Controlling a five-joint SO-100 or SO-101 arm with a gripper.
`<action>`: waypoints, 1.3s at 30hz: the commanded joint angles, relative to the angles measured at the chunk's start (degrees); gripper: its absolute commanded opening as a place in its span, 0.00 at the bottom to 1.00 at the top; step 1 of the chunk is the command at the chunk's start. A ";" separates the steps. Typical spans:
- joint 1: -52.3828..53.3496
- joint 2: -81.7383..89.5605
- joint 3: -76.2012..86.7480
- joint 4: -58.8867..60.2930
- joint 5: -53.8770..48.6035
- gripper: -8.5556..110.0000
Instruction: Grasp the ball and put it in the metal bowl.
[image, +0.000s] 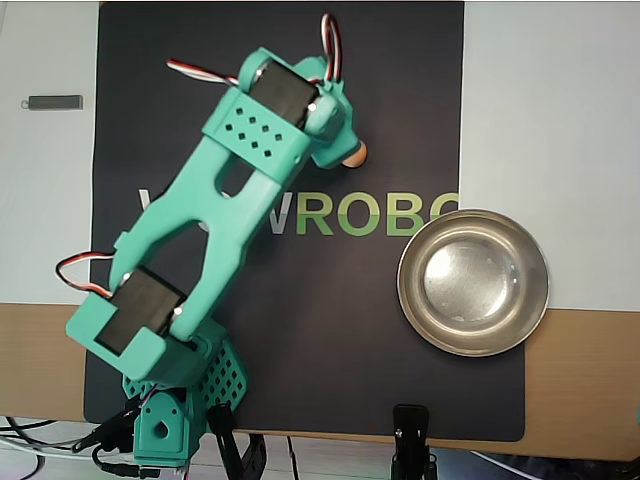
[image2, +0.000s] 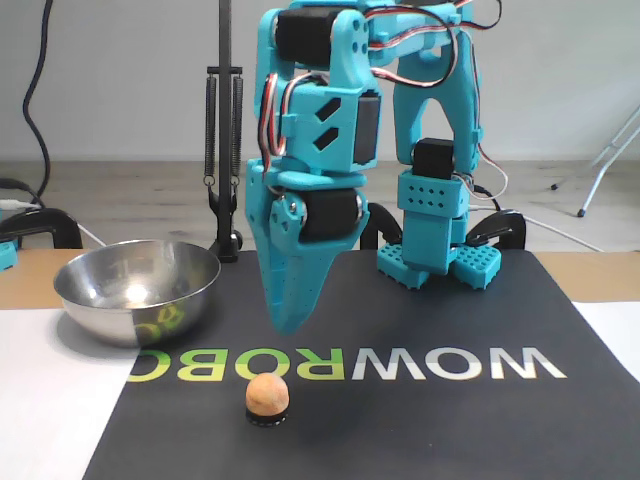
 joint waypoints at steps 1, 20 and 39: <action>0.26 0.26 -2.46 -0.09 -2.02 0.07; 4.39 -5.71 -2.46 -0.26 -15.47 0.07; 0.97 -6.68 -2.55 -0.35 -15.29 0.08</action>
